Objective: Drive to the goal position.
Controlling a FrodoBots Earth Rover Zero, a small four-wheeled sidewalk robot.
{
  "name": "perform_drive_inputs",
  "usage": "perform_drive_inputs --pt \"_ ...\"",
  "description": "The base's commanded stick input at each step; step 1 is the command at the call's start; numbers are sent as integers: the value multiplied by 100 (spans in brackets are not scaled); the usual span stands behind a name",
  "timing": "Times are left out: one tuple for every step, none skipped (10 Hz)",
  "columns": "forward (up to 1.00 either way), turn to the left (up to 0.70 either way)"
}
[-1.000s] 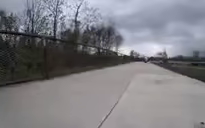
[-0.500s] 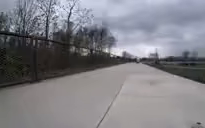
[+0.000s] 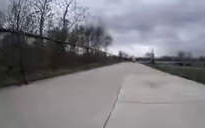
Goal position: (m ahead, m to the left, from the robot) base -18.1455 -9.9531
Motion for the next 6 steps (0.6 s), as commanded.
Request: perform_drive_inputs --pt "0 45" --pt "0 45" --pt "0 45" --pt "0 45" --pt "0 45" --pt "0 45"
